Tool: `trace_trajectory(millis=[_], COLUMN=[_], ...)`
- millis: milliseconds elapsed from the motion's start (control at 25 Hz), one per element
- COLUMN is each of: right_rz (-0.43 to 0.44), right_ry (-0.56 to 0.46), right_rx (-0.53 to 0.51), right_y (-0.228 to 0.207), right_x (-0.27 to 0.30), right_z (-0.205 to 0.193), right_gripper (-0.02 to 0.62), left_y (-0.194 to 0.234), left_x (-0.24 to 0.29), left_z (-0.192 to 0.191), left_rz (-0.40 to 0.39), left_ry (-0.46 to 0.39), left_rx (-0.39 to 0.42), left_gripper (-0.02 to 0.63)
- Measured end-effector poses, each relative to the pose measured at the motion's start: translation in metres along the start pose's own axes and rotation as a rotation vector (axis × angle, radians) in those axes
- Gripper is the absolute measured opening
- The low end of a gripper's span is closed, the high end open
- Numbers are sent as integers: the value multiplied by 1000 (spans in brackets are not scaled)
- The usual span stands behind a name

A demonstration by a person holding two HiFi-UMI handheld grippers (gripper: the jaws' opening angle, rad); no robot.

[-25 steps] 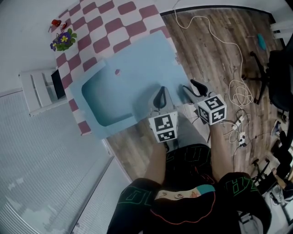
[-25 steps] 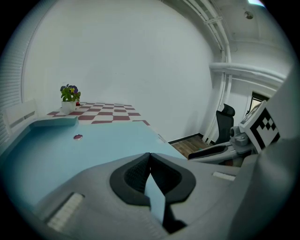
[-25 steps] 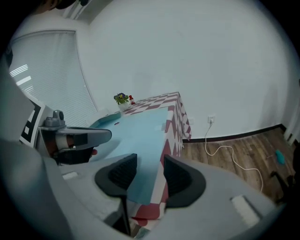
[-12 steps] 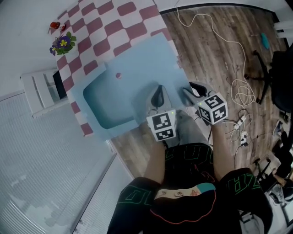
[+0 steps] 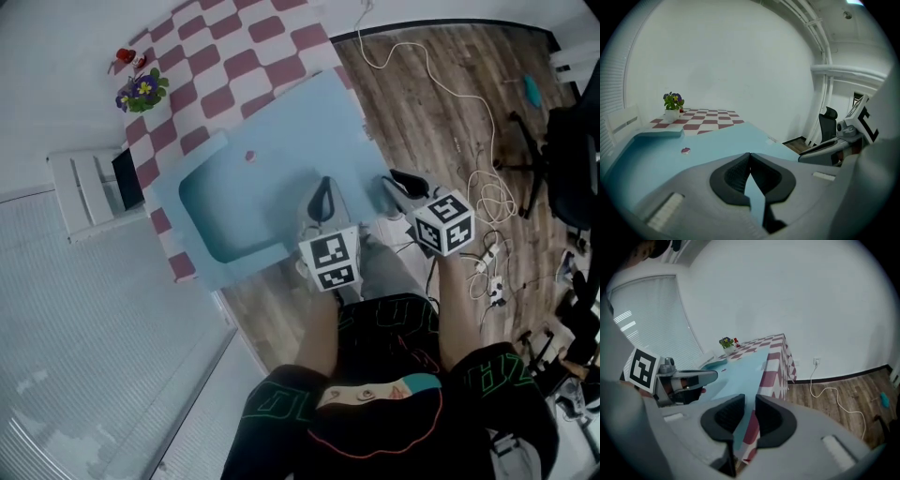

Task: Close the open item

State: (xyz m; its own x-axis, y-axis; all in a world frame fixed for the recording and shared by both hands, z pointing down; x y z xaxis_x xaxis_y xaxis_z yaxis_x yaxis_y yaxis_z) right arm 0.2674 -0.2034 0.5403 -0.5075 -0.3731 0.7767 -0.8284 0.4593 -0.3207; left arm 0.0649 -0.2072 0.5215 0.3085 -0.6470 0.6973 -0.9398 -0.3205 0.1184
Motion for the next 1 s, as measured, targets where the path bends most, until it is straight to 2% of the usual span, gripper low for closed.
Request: trace_trajectory(millis=[200, 440, 1000], right_rz=[1, 35, 32], right_ry=[-59, -136, -221], right_rx=[-42, -44, -213], right_y=[20, 48, 149], right_x=[-27, -47, -57], right_z=[18, 35, 87], right_gripper=[55, 35, 26], left_y=[13, 32, 95], left_x=[-23, -54, -132], left_z=[3, 6, -2], left_rz=[2, 18, 106], left_ry=[-50, -123, -250], left_rx=[-15, -38, -68], left_gripper=[8, 8, 8])
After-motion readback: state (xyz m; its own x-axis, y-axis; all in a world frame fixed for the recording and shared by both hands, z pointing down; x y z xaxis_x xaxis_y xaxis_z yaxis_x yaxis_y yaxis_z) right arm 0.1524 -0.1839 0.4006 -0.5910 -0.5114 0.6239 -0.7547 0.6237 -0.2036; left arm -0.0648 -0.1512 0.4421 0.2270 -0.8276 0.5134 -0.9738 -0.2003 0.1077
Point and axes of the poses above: the fingertips, and each gripper's own axes: x forward along the fingers, y to its left, z out of its top, the point moved 9 cm from there along -x, backward along the fingers, and after that the axes turned 14 degrees about y, right-handed, at the moved point
